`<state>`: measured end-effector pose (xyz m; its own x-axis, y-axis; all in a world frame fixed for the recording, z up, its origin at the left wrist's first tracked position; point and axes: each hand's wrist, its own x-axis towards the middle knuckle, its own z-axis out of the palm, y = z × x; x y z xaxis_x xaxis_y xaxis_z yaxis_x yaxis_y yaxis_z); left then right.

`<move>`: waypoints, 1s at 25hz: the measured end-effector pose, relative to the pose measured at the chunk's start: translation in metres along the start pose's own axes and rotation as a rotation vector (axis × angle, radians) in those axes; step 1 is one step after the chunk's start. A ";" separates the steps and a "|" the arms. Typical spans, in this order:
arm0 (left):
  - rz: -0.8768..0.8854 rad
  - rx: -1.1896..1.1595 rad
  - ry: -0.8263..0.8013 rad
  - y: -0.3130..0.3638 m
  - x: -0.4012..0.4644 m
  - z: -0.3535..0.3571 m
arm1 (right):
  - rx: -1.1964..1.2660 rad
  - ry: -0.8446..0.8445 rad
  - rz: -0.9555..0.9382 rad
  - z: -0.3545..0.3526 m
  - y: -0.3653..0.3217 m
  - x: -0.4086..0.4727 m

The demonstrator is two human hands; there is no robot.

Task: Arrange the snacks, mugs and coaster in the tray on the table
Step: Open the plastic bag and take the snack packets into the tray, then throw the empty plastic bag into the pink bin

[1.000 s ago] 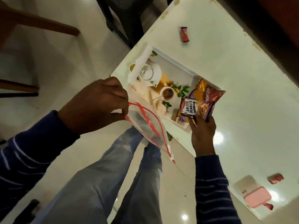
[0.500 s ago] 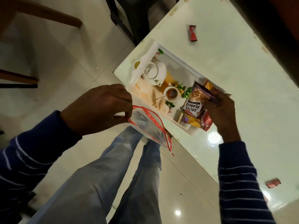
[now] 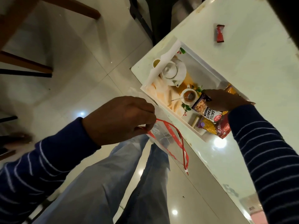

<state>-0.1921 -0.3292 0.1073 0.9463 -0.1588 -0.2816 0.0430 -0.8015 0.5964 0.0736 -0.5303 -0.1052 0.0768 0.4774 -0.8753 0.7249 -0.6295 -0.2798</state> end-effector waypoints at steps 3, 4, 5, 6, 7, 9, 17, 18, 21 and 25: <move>-0.004 0.000 0.036 -0.003 -0.003 0.000 | -0.001 0.306 -0.002 0.013 -0.011 -0.010; -0.009 0.002 0.053 -0.004 -0.003 -0.001 | 0.065 0.440 -0.041 0.015 -0.018 -0.024; -0.014 0.002 0.068 -0.005 -0.002 -0.001 | 0.186 0.575 -0.089 0.016 -0.027 -0.041; -0.021 -0.005 0.078 -0.006 -0.001 -0.002 | 0.371 0.695 -0.129 0.016 -0.038 -0.062; -0.027 -0.014 0.089 -0.006 0.002 -0.002 | 0.584 0.777 -0.151 0.016 -0.051 -0.086; -0.023 -0.008 0.117 -0.004 0.008 -0.002 | 0.860 0.814 -0.196 0.016 -0.081 -0.140; 0.022 -0.239 0.294 0.040 0.055 -0.049 | 0.569 0.891 -0.111 -0.006 -0.152 -0.234; 0.011 -0.311 0.357 0.049 0.056 -0.060 | 0.565 0.956 -0.109 -0.017 -0.151 -0.246; -0.125 -0.457 0.621 0.074 0.050 -0.091 | 0.566 1.068 -0.097 -0.055 -0.142 -0.291; -0.593 -1.167 0.604 0.107 0.029 -0.124 | 1.075 1.017 -0.222 -0.114 -0.152 -0.364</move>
<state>-0.1199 -0.3483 0.2566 0.6719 0.5253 -0.5220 0.4238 0.3054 0.8527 0.0137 -0.5386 0.3013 0.7942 0.5481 -0.2626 -0.0171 -0.4117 -0.9112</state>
